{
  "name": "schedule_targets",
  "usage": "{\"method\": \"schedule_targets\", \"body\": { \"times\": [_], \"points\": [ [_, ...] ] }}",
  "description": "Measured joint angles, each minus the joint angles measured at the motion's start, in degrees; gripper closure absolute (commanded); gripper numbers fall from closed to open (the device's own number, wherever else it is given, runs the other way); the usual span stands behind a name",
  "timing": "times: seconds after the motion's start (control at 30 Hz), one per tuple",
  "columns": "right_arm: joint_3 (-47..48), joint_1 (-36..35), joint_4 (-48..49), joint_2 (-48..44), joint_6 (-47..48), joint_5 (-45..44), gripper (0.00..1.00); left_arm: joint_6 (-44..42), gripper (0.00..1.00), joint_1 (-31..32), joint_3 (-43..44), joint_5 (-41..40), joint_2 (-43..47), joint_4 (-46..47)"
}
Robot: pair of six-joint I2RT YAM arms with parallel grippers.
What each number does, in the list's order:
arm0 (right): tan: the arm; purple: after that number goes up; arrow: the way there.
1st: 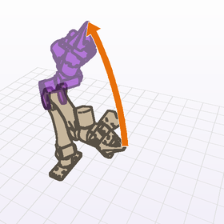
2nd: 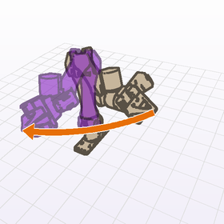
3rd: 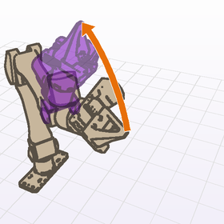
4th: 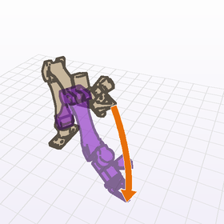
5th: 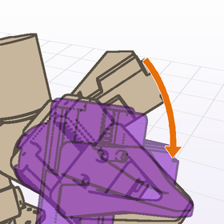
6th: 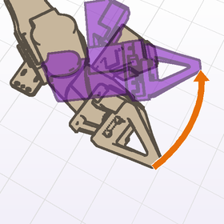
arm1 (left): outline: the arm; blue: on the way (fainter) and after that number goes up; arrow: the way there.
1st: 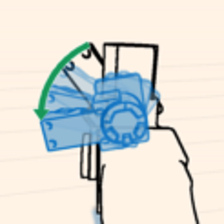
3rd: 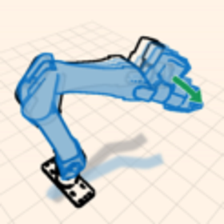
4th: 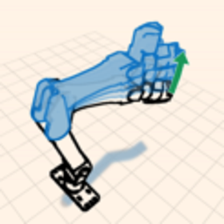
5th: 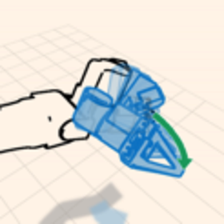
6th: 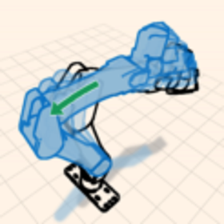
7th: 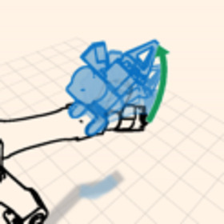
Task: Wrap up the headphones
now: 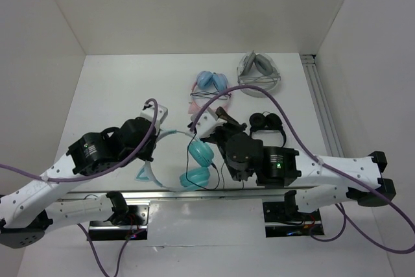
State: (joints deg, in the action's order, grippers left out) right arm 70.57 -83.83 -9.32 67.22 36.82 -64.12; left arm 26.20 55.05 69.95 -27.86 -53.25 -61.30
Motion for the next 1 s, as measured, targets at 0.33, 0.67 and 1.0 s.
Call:
{"method": "schedule_targets", "body": {
  "times": [0.33, 0.67, 1.0],
  "points": [
    [-4.5, 4.3, 6.4, -4.1, 2.7, 7.3, 1.0, -5.5, 1.0, 0.0, -0.7, 11.8, 0.7, 2.3],
    [-5.0, 14.8, 5.6, 1.3, -1.2, 20.4, 1.0, -8.6, 1.0, 0.0, -0.5, 20.4, 1.7, 3.6],
    [-5.1, 25.2, 5.3, 5.7, -6.3, 29.7, 1.0, -9.8, 1.0, 0.0, 7.3, 24.4, 7.9, 3.8]
  ]
}}
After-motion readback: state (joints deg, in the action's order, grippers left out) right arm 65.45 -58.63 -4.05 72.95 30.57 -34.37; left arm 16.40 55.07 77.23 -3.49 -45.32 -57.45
